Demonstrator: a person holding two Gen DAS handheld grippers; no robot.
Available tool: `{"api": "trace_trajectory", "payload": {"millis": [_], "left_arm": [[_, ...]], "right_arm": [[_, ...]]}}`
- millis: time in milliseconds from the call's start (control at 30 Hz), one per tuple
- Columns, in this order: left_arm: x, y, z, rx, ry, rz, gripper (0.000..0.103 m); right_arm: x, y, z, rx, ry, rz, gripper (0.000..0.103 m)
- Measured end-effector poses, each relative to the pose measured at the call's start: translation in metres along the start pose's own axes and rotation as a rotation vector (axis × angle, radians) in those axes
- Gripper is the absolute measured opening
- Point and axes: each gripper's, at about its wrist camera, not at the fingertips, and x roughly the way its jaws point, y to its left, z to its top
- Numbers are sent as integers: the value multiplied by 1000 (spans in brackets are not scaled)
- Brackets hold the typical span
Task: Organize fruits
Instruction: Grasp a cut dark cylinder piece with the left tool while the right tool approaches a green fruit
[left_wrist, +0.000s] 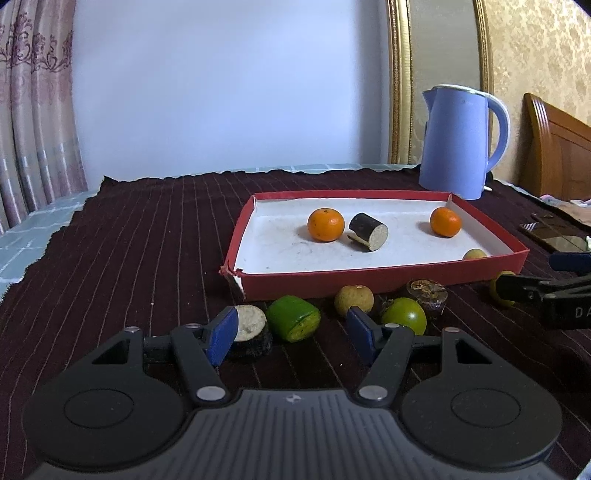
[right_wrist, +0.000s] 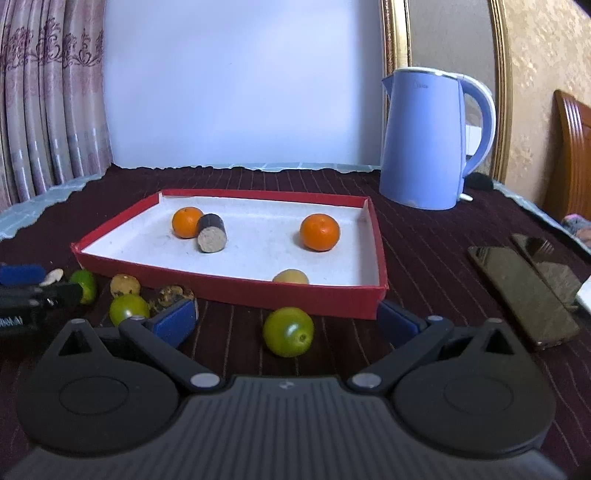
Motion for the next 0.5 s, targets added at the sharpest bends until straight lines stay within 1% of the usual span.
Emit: {"api": "trace_trajectory", "payload": {"millis": [100,200,233,333,433,500], "left_arm": [[-3,8,-3,0,5,-3,64],[-1,15,-2,-15,21,28,64],[0,18,-2,-22,26,29,64],[5,25,-2,-37,59,36,64],[7,30,-1,-50,63,12,64],[11,30,1,-34,66,4,64]], "right_arm": [[-3,-3,-2,-1,-7,-7,103],[-2,-7,-3,18,-5,-7,103],[-2,-8,-3,20,-3,-7,103],[-1,-7,-5,16,2,-11,103],[0,-7,-5,15,4,-12,103],[1,-8,-6,20,6,-9,103]]}}
